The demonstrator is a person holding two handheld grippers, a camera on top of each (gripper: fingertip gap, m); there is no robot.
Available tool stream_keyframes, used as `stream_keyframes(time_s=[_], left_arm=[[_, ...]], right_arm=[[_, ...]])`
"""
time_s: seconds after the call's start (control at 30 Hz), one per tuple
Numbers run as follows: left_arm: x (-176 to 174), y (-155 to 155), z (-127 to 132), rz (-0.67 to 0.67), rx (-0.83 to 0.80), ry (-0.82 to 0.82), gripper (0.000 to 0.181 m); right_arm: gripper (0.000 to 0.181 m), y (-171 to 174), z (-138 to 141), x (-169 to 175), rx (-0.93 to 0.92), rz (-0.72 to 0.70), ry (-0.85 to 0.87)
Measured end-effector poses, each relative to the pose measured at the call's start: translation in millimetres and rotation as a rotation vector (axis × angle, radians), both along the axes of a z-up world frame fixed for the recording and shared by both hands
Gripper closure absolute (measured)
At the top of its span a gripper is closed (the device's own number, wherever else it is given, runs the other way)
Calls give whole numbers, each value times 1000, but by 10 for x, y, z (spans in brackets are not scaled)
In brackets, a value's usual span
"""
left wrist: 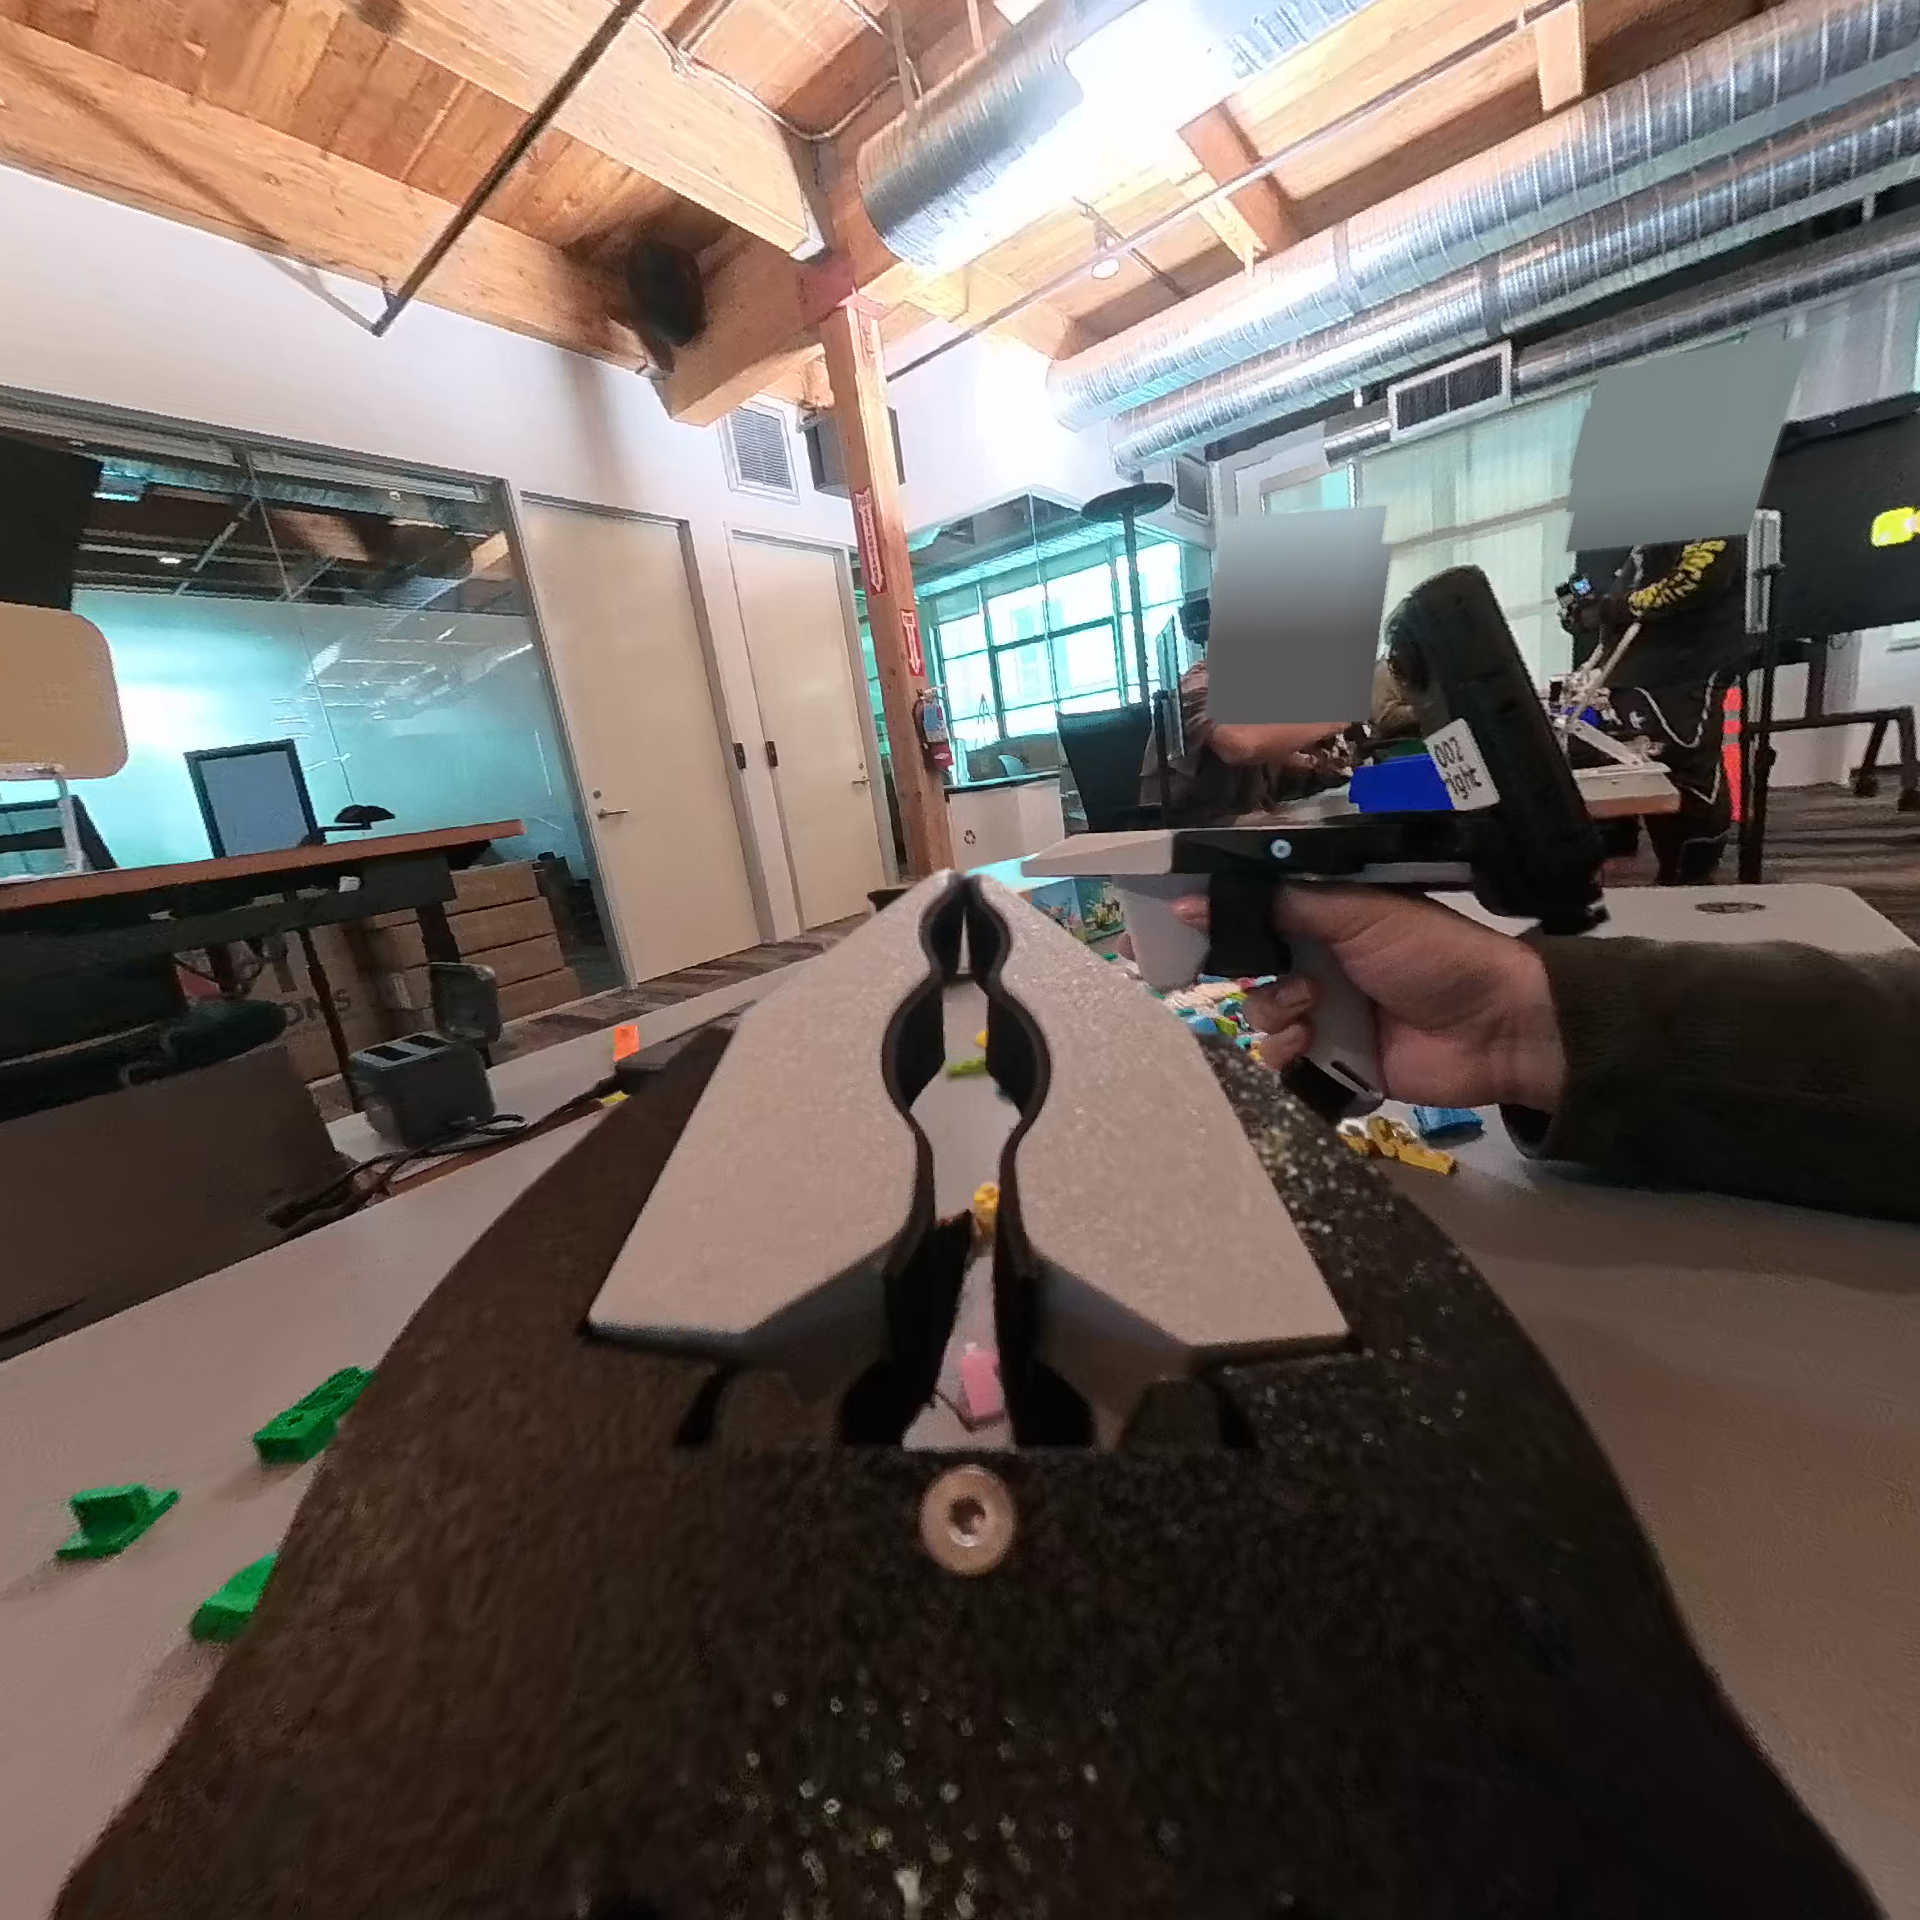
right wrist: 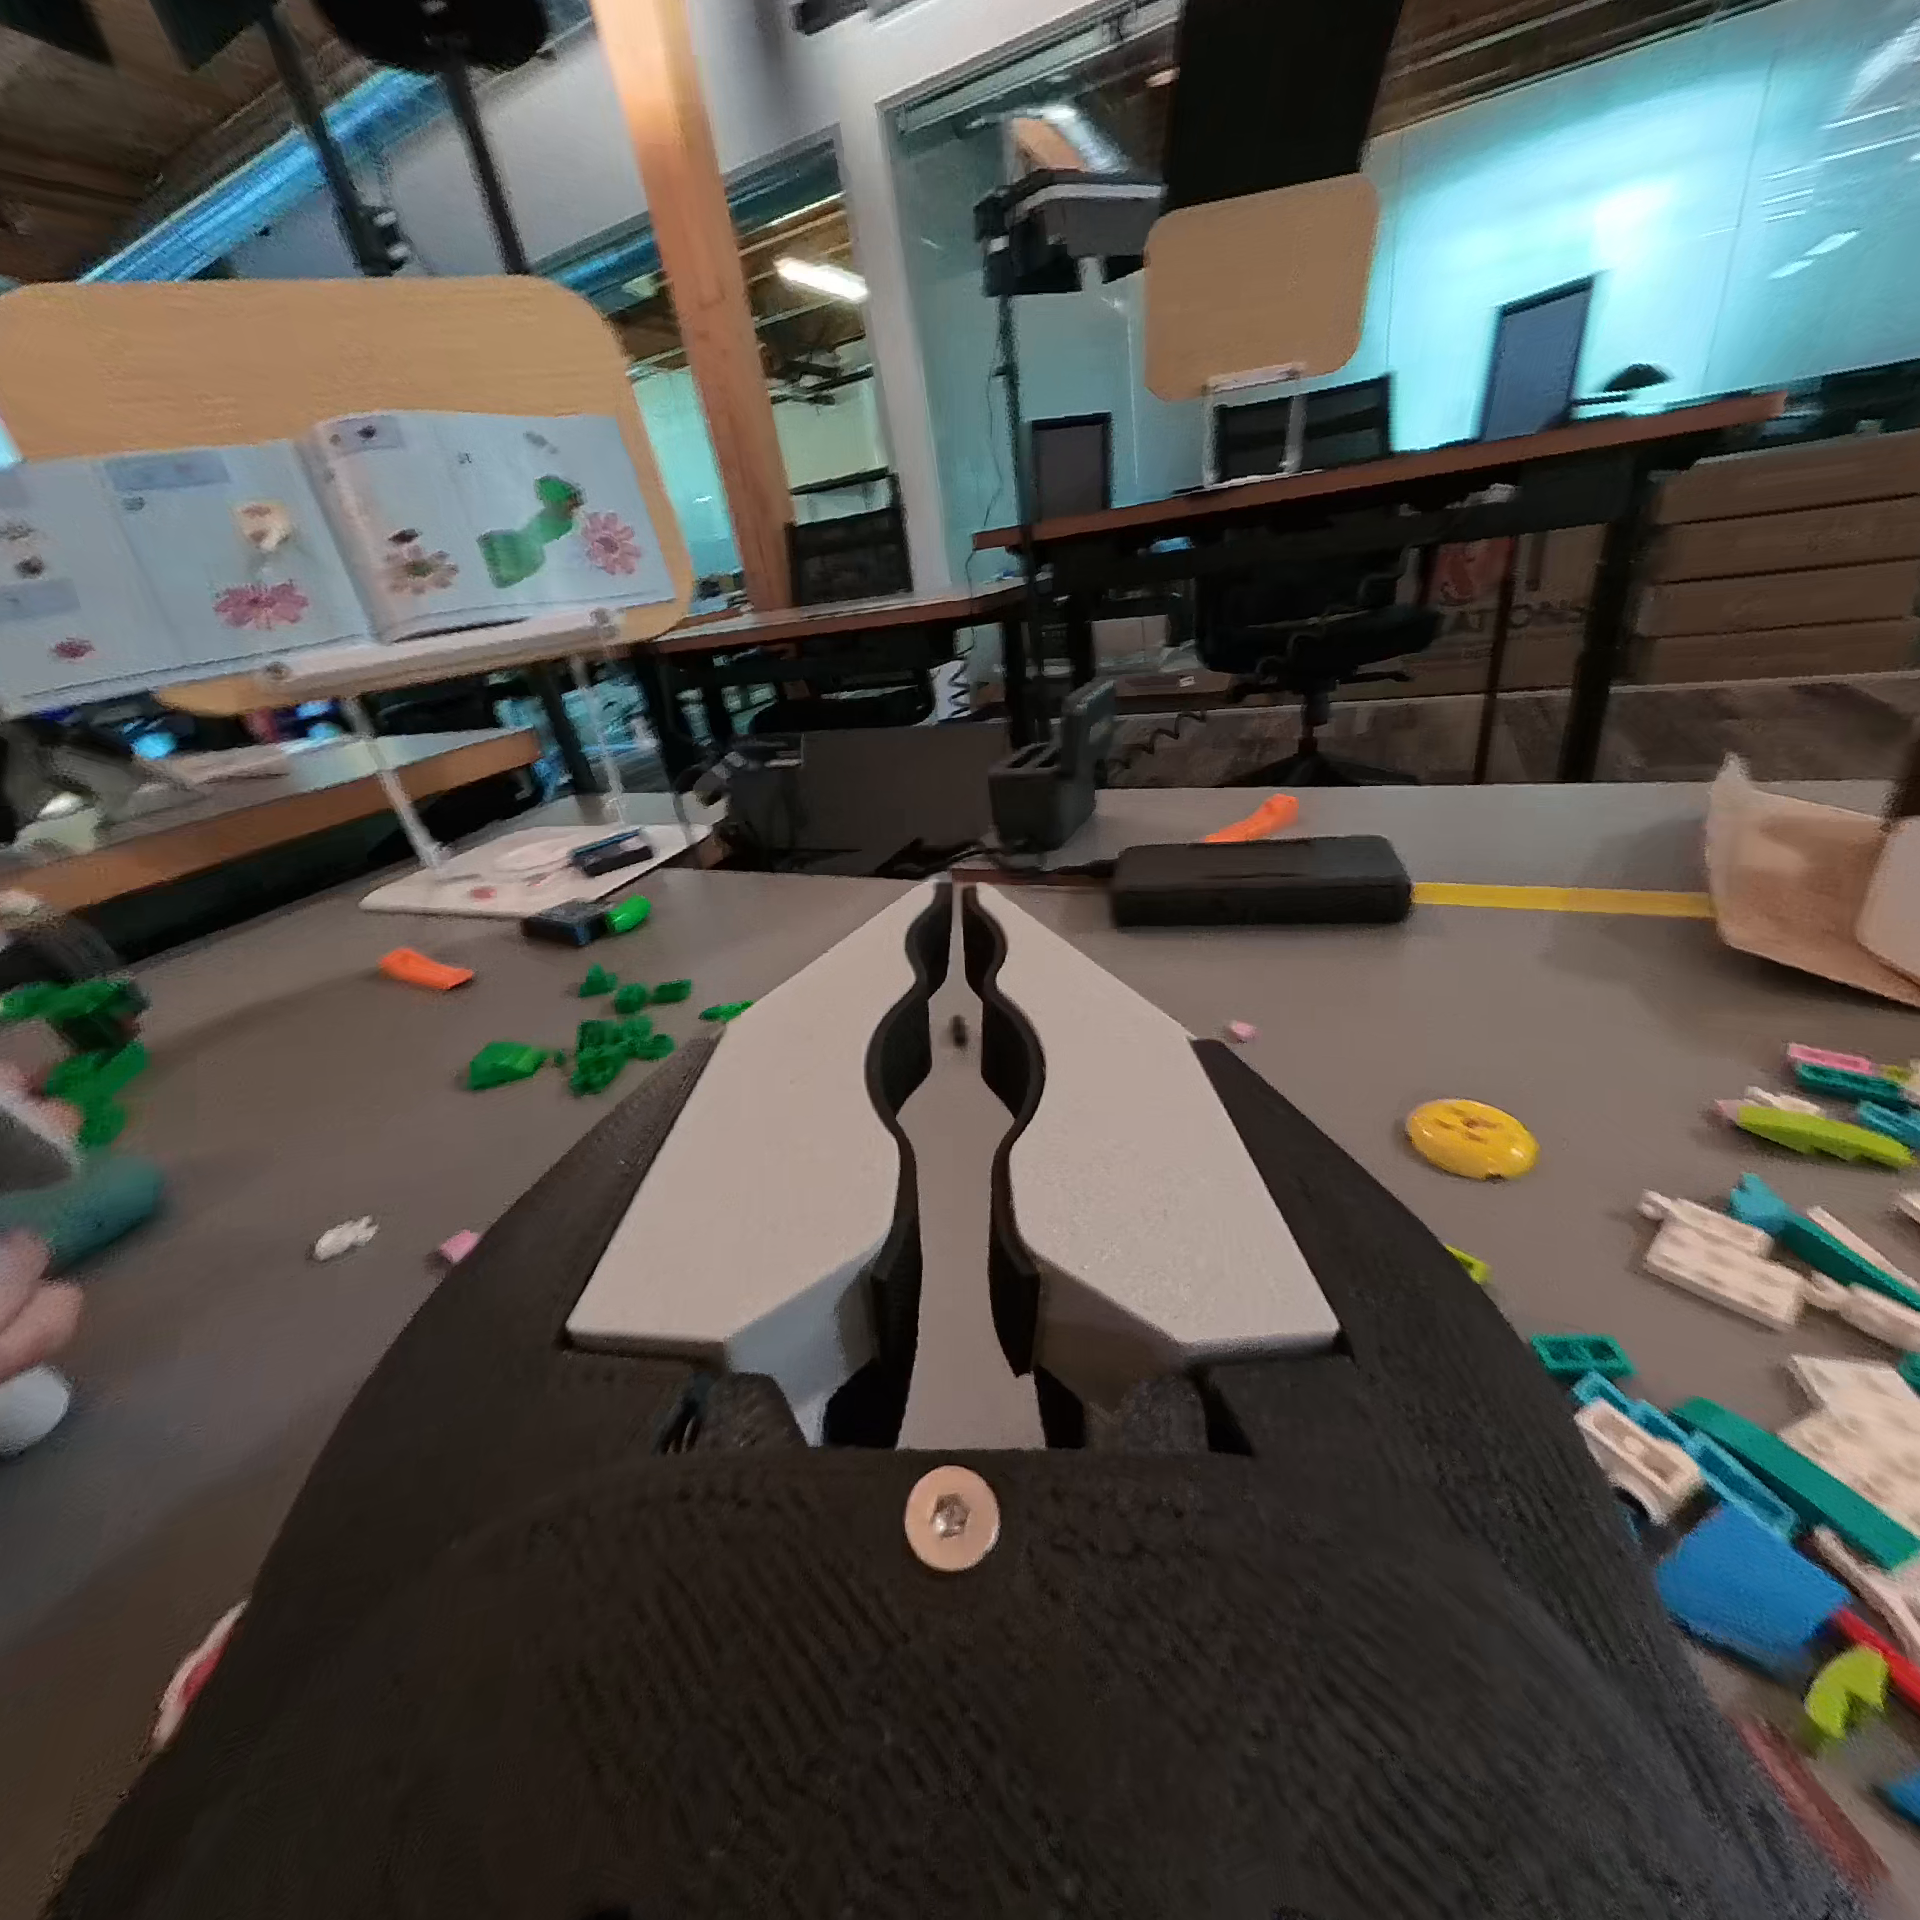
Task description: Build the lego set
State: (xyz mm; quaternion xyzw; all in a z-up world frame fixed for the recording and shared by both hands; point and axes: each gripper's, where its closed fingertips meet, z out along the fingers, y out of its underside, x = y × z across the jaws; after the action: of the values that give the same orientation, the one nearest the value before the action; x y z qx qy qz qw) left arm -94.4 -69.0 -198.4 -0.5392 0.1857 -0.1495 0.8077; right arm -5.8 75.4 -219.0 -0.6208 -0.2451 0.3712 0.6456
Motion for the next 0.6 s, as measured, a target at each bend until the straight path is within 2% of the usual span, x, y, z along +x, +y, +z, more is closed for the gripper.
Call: stream_keyframes(time_s=[0.1,0.2,0.27,0.37,0.5,0.6], left_arm=[[-80,19,20,18,-4,-41,181],[-106,26,26,22,-6,-56,181],[-96,25,24,22,-5,-49,181],[-82,24,19,21,-5,-40,181],[-77,24,17,20,-5,-37,181],[-60,23,10,19,-4,-24,181]], right_arm=[[170,-299,-33,-199,53,259,-149],[175,-409,-400,-230,151,338,-513],[176,-523,-658,-248,65,450,-616],[175,-601,-868,-244,19,512,-707],[167,-783,-808,-364,0,592,-660],[167,-976,-927,-487,-8,658,-717]])
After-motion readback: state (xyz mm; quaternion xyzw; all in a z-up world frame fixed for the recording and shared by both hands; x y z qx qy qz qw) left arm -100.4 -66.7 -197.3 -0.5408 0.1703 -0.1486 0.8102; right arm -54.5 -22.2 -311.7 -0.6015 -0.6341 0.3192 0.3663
